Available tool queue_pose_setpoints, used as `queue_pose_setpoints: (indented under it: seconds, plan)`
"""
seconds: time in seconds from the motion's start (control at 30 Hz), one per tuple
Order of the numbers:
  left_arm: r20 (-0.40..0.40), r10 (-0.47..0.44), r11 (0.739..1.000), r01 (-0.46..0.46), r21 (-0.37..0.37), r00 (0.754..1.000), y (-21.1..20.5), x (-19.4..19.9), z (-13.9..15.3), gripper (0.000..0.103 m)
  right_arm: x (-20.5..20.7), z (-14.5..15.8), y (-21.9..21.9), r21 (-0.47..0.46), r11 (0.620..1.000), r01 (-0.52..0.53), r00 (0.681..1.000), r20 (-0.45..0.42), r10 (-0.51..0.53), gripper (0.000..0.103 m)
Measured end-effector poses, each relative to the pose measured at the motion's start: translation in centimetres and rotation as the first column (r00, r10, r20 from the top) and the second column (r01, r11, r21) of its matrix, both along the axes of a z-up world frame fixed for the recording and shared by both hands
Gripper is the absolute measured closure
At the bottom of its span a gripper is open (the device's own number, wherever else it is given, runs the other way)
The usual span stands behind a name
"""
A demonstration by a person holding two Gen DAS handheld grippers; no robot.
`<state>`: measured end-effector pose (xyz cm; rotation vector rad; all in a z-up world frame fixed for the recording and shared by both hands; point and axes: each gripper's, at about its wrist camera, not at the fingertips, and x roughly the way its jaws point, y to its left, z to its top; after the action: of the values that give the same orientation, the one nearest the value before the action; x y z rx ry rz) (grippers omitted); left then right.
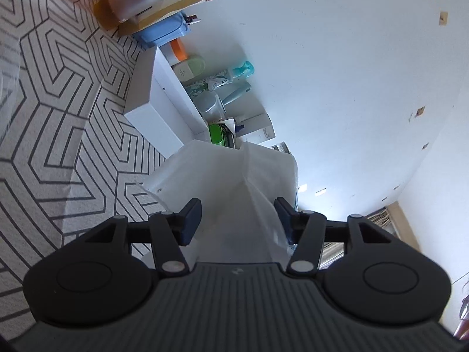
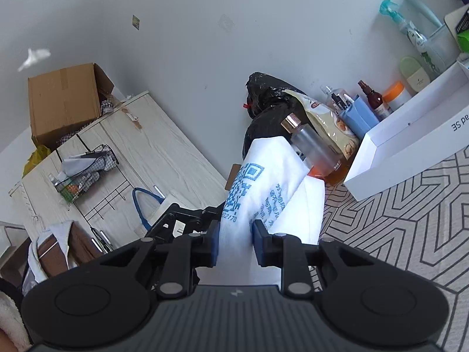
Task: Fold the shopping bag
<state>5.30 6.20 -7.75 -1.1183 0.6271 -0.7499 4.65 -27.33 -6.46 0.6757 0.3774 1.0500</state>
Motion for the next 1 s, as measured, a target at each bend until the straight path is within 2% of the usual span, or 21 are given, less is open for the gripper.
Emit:
queue_pose_setpoints:
  seconds: [0.13, 0.2, 0.27, 0.4, 0.47, 0.53, 0.6, 0.67, 0.73, 0.8, 0.87, 0.9, 0.97, 1.0]
  plan:
    - [-0.01, -0.009, 0.997, 0.01, 0.075, 1.0, -0.5, 0.3, 0.5, 0.049, 0.7, 0.2, -0.4, -0.05, 0.998, 0.046, 0.998, -0.046, -0.048, 0.08]
    - [0.033, 0.027, 0.982, -0.033, 0.188, 0.999, -0.3, -0.4, 1.7, 0.049, 0.9, 0.1, -1.1, -0.042, 0.997, 0.064, 0.996, -0.067, -0.067, 0.08]
    - [0.065, 0.063, 0.963, -0.078, 0.26, 0.996, 0.0, -1.2, 2.6, 0.049, 0.7, 0.2, -1.3, -0.057, 0.994, 0.09, 0.994, -0.057, -0.094, 0.08]
    - [0.105, 0.107, 0.955, -0.132, 0.265, 0.989, 1.6, -2.4, 3.6, 0.049, -0.5, 0.5, -0.6, -0.163, 0.968, 0.189, 0.982, 0.032, -0.186, 0.08]
    - [0.111, 0.094, 0.96, -0.12, 0.251, 0.989, 1.8, -2.4, 3.8, 0.045, -1.2, 0.7, -0.2, -0.209, 0.95, 0.232, 0.972, 0.076, -0.221, 0.08]
    - [0.116, 0.077, 0.966, -0.103, 0.239, 0.99, 2.0, -2.4, 3.9, 0.045, -1.6, 0.7, 0.5, -0.229, 0.945, 0.232, 0.972, 0.097, -0.215, 0.08]
    - [0.09, 0.051, 0.968, -0.071, 0.242, 0.995, 1.5, -1.9, 3.6, 0.045, -1.8, 0.5, 1.0, -0.21, 0.956, 0.204, 0.978, 0.094, -0.187, 0.08]
    - [0.02, 0.006, 0.979, -0.01, 0.203, 1.0, 0.5, -0.9, 1.8, 0.045, -1.6, 0.0, 1.1, -0.15, 0.978, 0.143, 0.989, 0.046, -0.137, 0.08]
    - [-0.023, -0.031, 0.996, 0.033, 0.079, 0.999, 0.3, -0.2, -0.1, 0.045, -1.1, -0.5, 1.2, -0.071, 0.994, 0.077, 0.997, -0.016, -0.078, 0.08]
    - [-0.042, -0.066, 0.996, 0.064, -0.054, 0.997, 0.2, 0.2, -1.8, 0.041, -0.1, -1.6, 0.9, 0.043, 0.999, 0.003, 0.994, -0.112, 0.002, 0.08]
    - [-0.038, -0.109, 0.981, 0.101, -0.164, 0.993, 0.0, 0.5, -3.0, 0.035, 1.1, -2.8, 0.7, 0.173, 0.982, -0.074, 0.973, -0.204, 0.109, 0.08]
    - [-0.035, -0.125, 0.973, 0.116, -0.199, 0.992, -0.2, 0.5, -3.3, 0.034, 1.8, -3.6, 0.6, 0.254, 0.961, -0.11, 0.951, -0.254, 0.176, 0.08]
    - [-0.031, -0.153, 0.956, 0.14, -0.257, 0.988, -0.5, 0.6, -3.8, 0.034, 2.8, -4.8, 0.7, 0.345, 0.928, -0.14, 0.916, -0.312, 0.254, 0.082]
    - [-0.03, -0.151, 0.957, 0.139, -0.256, 0.988, -0.6, 0.5, -3.9, 0.034, 3.0, -5.1, 0.8, 0.353, 0.925, -0.143, 0.906, -0.33, 0.266, 0.082]
